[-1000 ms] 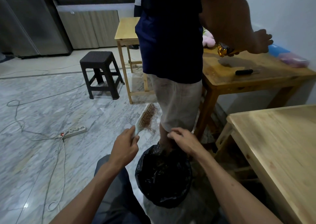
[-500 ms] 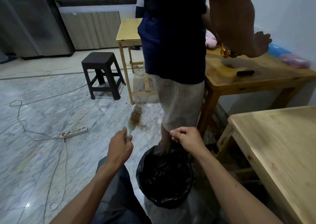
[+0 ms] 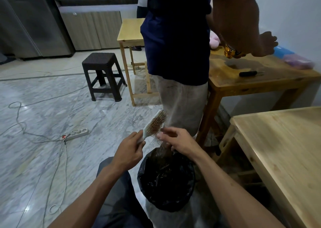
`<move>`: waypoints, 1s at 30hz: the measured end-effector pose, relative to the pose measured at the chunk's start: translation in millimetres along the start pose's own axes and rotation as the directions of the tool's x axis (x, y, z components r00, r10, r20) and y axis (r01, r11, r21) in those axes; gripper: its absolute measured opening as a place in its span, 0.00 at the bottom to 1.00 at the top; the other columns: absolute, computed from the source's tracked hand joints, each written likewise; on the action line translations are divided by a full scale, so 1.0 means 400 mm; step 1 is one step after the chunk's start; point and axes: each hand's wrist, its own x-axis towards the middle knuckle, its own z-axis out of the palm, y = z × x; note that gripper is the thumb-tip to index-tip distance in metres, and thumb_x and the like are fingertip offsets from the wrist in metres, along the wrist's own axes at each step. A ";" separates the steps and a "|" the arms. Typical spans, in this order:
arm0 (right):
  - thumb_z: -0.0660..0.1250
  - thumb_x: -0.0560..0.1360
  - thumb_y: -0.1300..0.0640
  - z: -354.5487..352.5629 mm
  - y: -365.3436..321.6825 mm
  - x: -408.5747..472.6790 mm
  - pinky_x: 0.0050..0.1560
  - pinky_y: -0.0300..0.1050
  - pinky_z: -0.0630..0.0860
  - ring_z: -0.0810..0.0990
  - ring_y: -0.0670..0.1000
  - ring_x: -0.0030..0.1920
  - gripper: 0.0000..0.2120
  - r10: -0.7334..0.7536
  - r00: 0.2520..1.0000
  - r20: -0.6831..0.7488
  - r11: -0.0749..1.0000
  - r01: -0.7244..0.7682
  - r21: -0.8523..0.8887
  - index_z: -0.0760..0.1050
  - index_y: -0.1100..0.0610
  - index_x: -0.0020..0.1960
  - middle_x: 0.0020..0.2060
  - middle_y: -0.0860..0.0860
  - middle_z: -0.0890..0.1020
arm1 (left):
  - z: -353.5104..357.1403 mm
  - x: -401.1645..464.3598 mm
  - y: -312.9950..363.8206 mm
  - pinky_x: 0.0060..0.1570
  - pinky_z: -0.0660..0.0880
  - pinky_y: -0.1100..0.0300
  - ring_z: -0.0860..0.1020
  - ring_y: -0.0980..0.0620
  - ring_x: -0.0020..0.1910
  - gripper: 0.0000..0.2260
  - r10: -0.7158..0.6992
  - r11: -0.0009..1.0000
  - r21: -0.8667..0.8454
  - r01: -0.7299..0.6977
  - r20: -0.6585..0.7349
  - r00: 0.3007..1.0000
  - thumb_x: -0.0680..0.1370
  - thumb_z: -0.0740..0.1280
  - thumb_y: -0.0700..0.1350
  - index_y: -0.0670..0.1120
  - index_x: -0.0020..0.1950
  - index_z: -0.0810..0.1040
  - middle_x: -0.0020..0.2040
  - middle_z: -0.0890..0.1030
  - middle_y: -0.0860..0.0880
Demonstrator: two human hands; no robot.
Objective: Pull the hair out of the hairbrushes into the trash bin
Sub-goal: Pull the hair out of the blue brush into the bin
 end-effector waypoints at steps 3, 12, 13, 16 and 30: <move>0.76 0.77 0.50 0.005 0.016 0.004 0.36 0.39 0.75 0.77 0.40 0.28 0.09 -0.028 0.998 -0.060 0.991 0.020 -0.130 0.88 0.55 0.48 0.29 0.43 0.84 | -0.004 0.005 0.006 0.34 0.61 0.57 0.67 0.50 0.33 0.03 -0.062 0.998 0.007 0.062 -0.033 0.998 0.80 0.65 0.40 0.42 0.52 0.74 0.37 0.69 0.51; 0.71 0.80 0.50 -0.034 0.048 -0.016 0.53 0.46 0.79 0.83 0.45 0.46 0.06 0.092 0.996 -0.002 0.885 -0.083 -0.458 0.85 0.50 0.52 0.42 0.44 0.85 | 0.019 -0.007 -0.008 0.32 0.60 0.57 0.67 0.49 0.33 0.09 -0.127 0.990 0.059 0.129 -0.044 0.991 0.80 0.65 0.40 0.41 0.60 0.75 0.37 0.68 0.51; 0.70 0.80 0.48 -0.034 0.040 -0.018 0.56 0.45 0.78 0.82 0.46 0.52 0.12 0.096 0.995 0.013 0.879 -0.079 -0.470 0.84 0.50 0.60 0.48 0.43 0.84 | 0.027 -0.009 -0.005 0.33 0.61 0.57 0.68 0.48 0.34 0.12 -0.119 0.990 0.066 0.121 -0.042 0.992 0.80 0.65 0.40 0.41 0.63 0.74 0.38 0.68 0.51; 0.71 0.75 0.39 -0.026 0.030 -0.016 0.52 0.42 0.80 0.82 0.47 0.58 0.30 0.127 0.990 0.054 0.961 -0.110 -0.254 0.73 0.49 0.74 0.64 0.47 0.81 | 0.040 -0.013 0.007 0.32 0.67 0.54 0.70 0.46 0.35 0.15 -0.085 0.994 0.073 0.086 -0.018 0.996 0.79 0.64 0.41 0.43 0.66 0.73 0.40 0.71 0.49; 0.74 0.78 0.52 -0.016 0.024 -0.032 0.39 0.36 0.77 0.80 0.41 0.32 0.11 -0.051 0.997 0.057 0.935 0.068 -0.348 0.87 0.57 0.41 0.33 0.51 0.87 | 0.046 -0.002 0.005 0.31 0.60 0.53 0.63 0.49 0.29 0.06 -0.355 0.922 -0.184 0.341 -0.046 0.934 0.78 0.62 0.37 0.37 0.42 0.71 0.31 0.68 0.43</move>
